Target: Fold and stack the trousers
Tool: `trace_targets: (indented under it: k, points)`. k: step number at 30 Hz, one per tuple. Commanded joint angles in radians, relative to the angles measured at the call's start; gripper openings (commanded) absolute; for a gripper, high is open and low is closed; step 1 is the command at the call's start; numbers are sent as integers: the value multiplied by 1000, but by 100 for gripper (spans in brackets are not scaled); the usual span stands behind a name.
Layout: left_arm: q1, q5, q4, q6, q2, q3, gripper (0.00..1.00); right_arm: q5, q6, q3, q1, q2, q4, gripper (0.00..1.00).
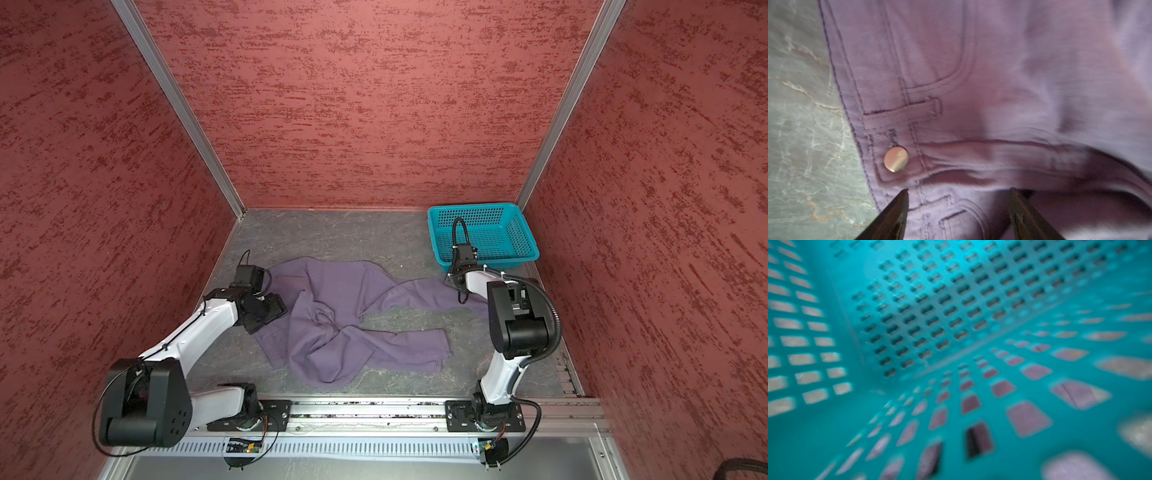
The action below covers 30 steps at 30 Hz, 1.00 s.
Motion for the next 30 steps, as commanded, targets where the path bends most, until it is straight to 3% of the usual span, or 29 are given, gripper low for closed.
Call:
trace_targets:
  k: [1,3,6,13,25,30]
  points:
    - [48,42,57,-16,58,-16,75,-26,27,-56,-14,-19,-31,0]
    - [69,44,81,-26,82,-23,74,-16,25,-69,-25,-50,-37,0]
    - [86,38,111,-42,111,-28,54,-5,18,-77,-53,-125,-63,0]
    - [149,57,175,-68,175,-47,34,7,-19,-25,-92,-241,-130,0]
    - [379,1,186,-63,150,-14,26,-30,-19,87,-183,-85,-119,10]
    - [414,-80,170,-71,79,-34,25,-29,-21,190,-226,-24,-128,14]
